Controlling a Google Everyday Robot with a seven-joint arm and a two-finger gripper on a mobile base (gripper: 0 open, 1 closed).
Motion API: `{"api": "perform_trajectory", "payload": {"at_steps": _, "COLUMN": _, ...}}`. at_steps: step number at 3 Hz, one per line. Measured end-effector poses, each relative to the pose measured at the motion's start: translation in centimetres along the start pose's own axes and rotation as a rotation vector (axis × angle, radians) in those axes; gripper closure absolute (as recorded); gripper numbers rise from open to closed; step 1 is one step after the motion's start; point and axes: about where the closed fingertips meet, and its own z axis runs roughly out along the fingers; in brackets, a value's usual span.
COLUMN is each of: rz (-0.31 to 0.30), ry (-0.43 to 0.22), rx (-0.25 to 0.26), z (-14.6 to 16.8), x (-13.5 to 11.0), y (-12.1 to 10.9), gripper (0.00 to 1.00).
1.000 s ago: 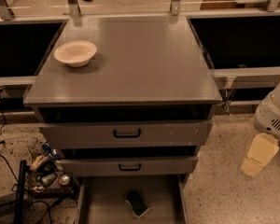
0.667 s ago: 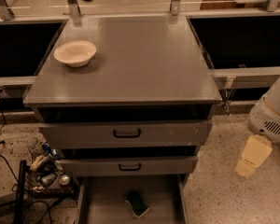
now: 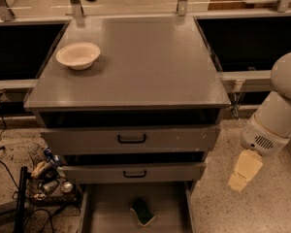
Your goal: Pick sponge from bottom drawer and place on counter
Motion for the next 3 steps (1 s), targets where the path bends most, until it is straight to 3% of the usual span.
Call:
{"api": "perform_trajectory", "payload": {"at_steps": 1, "rz": 0.005, "ry": -0.005, "rx": -0.045, "z": 1.77, "x": -0.22, "y": 0.1, "gripper": 0.0}}
{"api": "perform_trajectory", "payload": {"at_steps": 2, "rz": 0.005, "ry": -0.005, "rx": -0.045, "z": 1.77, "x": -0.22, "y": 0.1, "gripper": 0.0}}
{"api": "perform_trajectory", "payload": {"at_steps": 3, "rz": 0.076, "ry": 0.009, "rx": -0.019, "z": 2.52, "x": 0.14, "y": -0.72, "gripper": 0.0}}
